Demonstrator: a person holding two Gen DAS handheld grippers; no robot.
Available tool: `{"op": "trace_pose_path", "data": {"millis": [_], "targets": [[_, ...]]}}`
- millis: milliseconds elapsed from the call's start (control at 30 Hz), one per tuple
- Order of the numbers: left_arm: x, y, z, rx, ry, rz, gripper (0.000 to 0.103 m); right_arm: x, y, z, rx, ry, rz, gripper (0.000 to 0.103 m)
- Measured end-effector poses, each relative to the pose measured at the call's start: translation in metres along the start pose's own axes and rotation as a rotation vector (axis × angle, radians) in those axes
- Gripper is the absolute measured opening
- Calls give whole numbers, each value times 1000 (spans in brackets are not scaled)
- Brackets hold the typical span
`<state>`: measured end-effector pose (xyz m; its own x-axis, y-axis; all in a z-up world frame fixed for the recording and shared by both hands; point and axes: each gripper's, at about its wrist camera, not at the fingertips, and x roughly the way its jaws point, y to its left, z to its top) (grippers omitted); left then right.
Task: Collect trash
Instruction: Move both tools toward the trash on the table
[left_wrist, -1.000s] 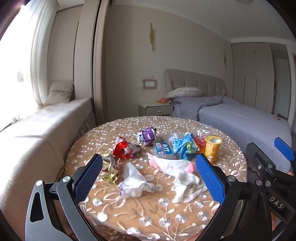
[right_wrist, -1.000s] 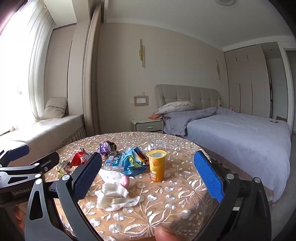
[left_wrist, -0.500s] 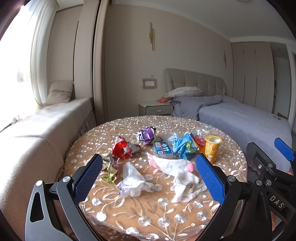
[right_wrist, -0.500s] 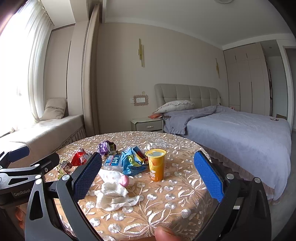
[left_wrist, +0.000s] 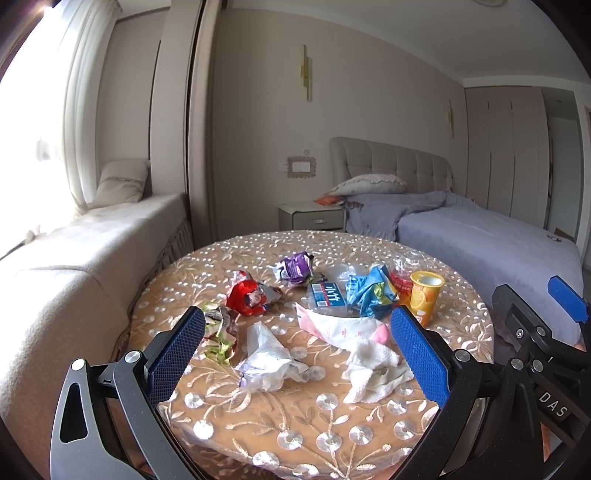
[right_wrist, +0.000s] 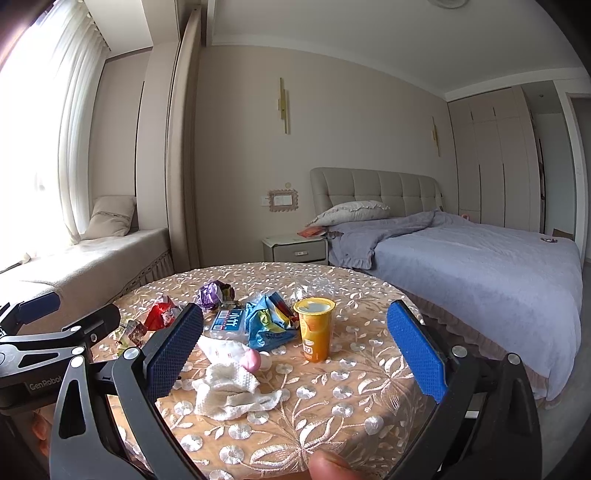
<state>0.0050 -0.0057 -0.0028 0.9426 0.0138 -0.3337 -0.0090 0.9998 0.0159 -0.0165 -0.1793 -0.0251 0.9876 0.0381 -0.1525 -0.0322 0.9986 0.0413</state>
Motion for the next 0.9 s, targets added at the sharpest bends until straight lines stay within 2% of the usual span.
{"op": "trace_pose_path", "data": {"millis": [467,567,733,900], "targets": [[15,7,-3,5,-1,34,98,16,10,-1,-18,25,5,99],[20,9,-5,28,21,49,98,22,12,-3,-23,36,7,99],[35,21,-12,7,52,46,98,35,18,-9,-40,67,11,99],[50,32,-24,23,131,58,98,53,26,-22,-51,119,35,99]]}}
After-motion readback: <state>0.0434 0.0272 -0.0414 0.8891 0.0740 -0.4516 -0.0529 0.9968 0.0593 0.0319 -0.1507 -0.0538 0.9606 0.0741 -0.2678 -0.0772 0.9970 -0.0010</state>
